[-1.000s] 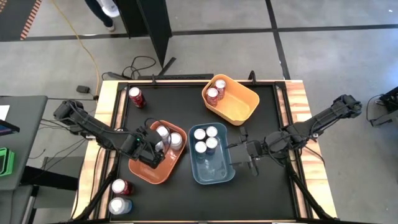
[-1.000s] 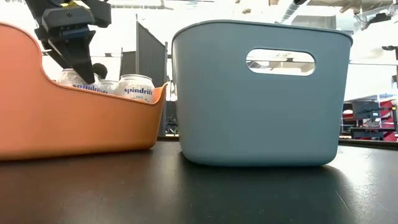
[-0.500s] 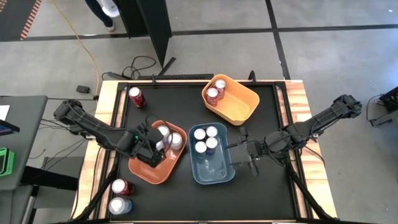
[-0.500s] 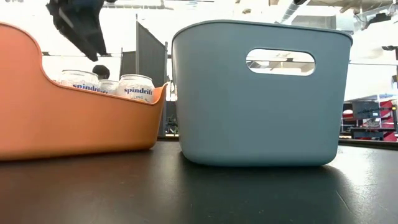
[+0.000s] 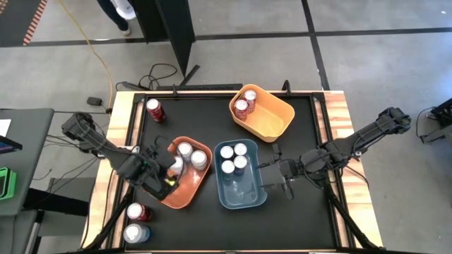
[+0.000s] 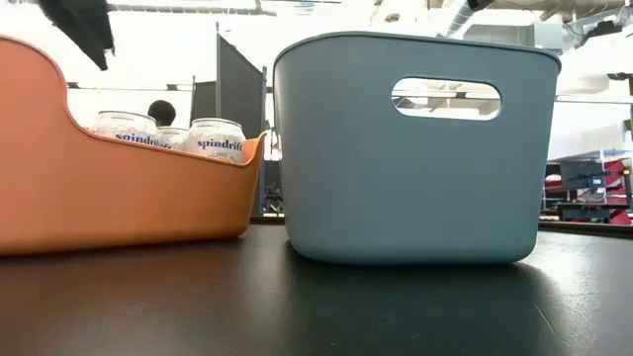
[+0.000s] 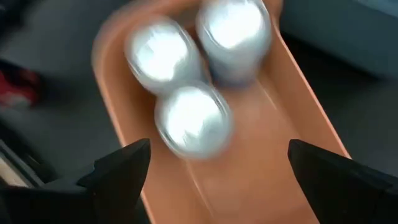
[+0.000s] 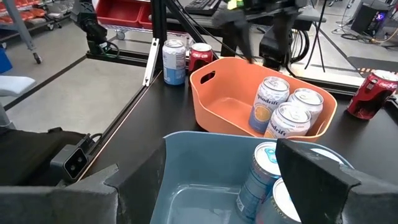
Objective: Sort soda cans
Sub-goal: Put the blue and white soda can into the orange bin
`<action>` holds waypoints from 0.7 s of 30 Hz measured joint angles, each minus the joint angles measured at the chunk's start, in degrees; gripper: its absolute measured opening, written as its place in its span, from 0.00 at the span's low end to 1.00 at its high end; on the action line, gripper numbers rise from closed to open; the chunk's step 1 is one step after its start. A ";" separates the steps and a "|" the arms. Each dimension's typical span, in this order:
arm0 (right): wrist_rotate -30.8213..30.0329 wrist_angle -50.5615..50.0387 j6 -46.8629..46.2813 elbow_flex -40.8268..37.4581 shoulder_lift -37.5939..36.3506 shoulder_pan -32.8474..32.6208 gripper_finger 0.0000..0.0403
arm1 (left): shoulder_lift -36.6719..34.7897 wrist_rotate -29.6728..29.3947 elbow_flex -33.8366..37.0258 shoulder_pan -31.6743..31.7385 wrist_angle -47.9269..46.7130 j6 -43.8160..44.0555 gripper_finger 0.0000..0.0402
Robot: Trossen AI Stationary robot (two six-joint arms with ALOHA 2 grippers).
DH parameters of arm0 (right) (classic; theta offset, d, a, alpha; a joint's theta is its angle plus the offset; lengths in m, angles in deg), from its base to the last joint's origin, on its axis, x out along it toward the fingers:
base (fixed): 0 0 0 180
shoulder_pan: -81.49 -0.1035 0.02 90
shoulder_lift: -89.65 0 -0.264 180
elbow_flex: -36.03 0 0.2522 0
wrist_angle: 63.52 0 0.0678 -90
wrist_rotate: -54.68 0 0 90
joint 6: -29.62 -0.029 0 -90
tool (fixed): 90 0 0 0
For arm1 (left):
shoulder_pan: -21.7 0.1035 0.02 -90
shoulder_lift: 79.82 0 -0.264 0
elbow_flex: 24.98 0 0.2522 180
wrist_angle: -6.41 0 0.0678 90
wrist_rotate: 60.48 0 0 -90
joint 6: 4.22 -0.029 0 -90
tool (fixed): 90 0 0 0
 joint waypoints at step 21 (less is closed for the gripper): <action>0.04 8.30 17.16 0.00 -0.02 3.23 0.80 | 0.11 41.94 0.04 -13.79 -1.08 27.56 0.92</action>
